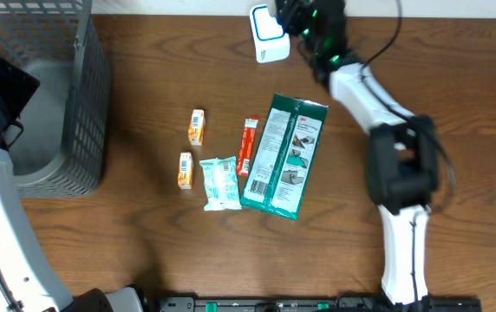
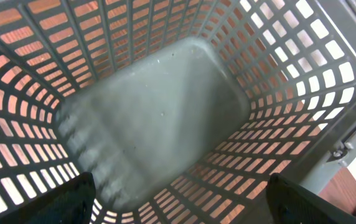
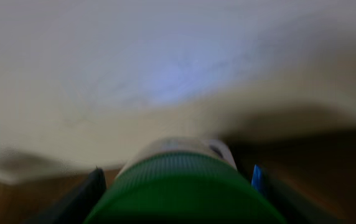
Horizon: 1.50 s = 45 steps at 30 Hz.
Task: Scan the item barcode
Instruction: 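Carry the jar right and set it down at the table's right edge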
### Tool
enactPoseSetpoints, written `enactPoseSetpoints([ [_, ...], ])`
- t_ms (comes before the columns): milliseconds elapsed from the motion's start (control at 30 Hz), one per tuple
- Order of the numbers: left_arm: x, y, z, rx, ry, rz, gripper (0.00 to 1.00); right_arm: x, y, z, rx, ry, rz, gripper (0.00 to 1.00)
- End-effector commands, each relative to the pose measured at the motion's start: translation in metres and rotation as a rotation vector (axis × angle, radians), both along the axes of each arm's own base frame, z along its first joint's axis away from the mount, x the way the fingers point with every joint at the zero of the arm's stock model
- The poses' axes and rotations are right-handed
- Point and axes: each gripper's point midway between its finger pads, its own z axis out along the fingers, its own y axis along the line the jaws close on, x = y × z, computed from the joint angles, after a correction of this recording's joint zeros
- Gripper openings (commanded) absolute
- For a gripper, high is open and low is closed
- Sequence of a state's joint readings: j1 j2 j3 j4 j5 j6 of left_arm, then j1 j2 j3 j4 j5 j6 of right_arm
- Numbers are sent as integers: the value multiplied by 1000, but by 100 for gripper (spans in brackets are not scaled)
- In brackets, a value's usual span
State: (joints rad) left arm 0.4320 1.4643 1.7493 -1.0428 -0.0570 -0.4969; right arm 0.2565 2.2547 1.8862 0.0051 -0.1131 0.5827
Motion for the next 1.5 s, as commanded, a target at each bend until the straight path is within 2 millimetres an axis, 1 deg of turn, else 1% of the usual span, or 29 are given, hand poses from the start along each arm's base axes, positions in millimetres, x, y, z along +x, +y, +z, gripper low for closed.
enactPoseSetpoints([
  [0, -1, 2, 2, 10, 0, 3, 88, -43, -28, 115, -104, -104, 39, 1],
  [33, -1, 2, 2, 10, -1, 3, 88, -58, -41, 114, -163, -50, 42, 1],
  [67, -1, 2, 2, 10, -1, 3, 88, -68, -50, 112, -202, -11, 42, 1],
  [133, -1, 2, 2, 10, -1, 3, 88, -97, -84, 99, -303, 120, 6, 1],
  [167, -1, 2, 2, 10, 0, 3, 88, -108, -99, 92, -339, 180, -15, 1],
  [233, -1, 2, 2, 10, -1, 3, 88, -133, -132, 70, -415, 327, -58, 1],
  [300, -1, 2, 2, 10, 0, 3, 88, -157, -159, 47, -471, 468, -71, 1],
  [333, -1, 2, 2, 10, -1, 3, 88, -171, -174, 31, -499, 559, -74, 1],
  [433, -1, 2, 2, 10, -1, 3, 88, -202, -209, -2, -499, 754, -98, 1],
  [533, -1, 2, 2, 10, 0, 3, 88, -218, -237, -30, -477, 869, -135, 1],
  [567, -1, 2, 2, 10, -1, 3, 88, -223, -249, -41, -463, 903, -155, 1],
  [700, -1, 2, 2, 10, -1, 3, 88, -238, -289, -74, -416, 971, -232, 1],
  [867, -1, 2, 2, 10, -1, 3, 88, -247, -341, -108, -323, 966, -403, 1],
  [967, -1, 2, 2, 10, -1, 3, 88, -256, -368, -128, -291, 952, -477, 1],
  [1100, -1, 2, 2, 10, -1, 3, 88, -265, -394, -144, -279, 929, -531, 1],
  [1133, -1, 2, 2, 10, -1, 3, 88, -271, -402, -147, -269, 931, -553, 3],
  [1167, -1, 2, 2, 10, -1, 3, 88, -273, -406, -147, -263, 933, -562, 18],
  [1200, -1, 2, 2, 10, -1, 3, 88, -274, -408, -147, -258, 933, -566, 38],
  [1233, -1, 2, 2, 10, -1, 3, 88, -275, -409, -147, -255, 933, -570, 75],
  [1267, -1, 2, 2, 10, -1, 3, 88, -275, -410, -147, -250, 933, -570, 92],
  [1300, -1, 2, 2, 10, -1, 3, 88, -276, -410, -147, -247, 934, -569, 99],
  [1467, -1, 2, 2, 10, 0, 3, 88, -275, -407, -139, -231, 942, -554, 99],
])
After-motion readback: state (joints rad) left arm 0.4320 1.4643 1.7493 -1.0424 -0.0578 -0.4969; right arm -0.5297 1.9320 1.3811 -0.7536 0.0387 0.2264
